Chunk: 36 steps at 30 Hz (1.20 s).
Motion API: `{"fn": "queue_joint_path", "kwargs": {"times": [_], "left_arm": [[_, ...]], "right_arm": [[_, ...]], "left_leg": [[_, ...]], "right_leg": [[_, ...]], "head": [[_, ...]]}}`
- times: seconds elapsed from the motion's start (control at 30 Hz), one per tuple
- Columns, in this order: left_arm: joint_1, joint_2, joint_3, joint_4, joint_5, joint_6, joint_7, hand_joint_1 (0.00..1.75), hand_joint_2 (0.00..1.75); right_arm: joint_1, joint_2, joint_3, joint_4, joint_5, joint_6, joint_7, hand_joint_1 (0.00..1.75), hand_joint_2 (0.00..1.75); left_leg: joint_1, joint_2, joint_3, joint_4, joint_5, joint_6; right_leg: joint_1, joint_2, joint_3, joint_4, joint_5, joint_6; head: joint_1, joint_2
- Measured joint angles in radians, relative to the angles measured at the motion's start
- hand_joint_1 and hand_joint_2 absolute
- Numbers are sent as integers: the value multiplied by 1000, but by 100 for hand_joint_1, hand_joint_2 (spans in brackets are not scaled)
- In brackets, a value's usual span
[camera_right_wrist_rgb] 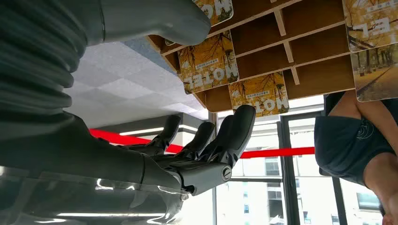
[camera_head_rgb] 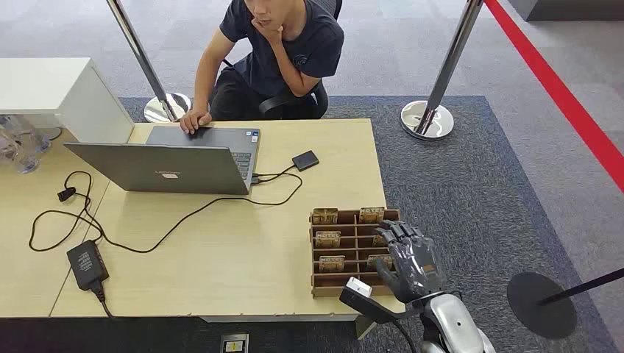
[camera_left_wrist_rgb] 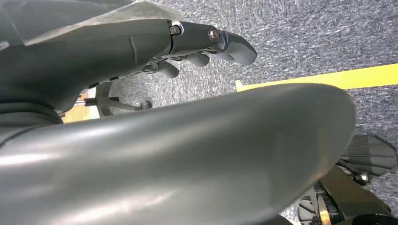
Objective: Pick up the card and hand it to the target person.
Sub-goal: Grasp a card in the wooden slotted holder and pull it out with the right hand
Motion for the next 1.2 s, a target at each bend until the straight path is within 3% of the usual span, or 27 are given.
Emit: {"fn": "queue_joint_path", "kwargs": {"times": [0.13,0.2,0.27,0.7,1.2], "left_arm": [[0,0,0,0,-1,0,0,0,0],[0,0,0,0,-3,0,0,0,0],[-1,0,0,0,-4,0,0,0,0],[-1,0,0,0,-15,0,0,0,0],[-1,0,0,0,-20,0,0,0,0]], "right_arm": [[1,1,0,5,-7,2,1,79,175],[2,4,-2,8,-10,4,3,99,175],[2,8,-5,13,-10,6,4,106,175],[9,24,-25,28,-9,12,11,79,175],[13,33,-36,36,-8,20,12,82,175]], "left_leg": [[0,0,0,0,0,0],[0,0,0,0,0,0],[0,0,0,0,0,0],[0,0,0,0,0,0],[0,0,0,0,0,0]], "right_leg": [[0,0,0,0,0,0],[0,0,0,0,0,0],[0,0,0,0,0,0],[0,0,0,0,0,0],[0,0,0,0,0,0]], "head": [[0,0],[0,0],[0,0],[0,0],[0,0]]}}
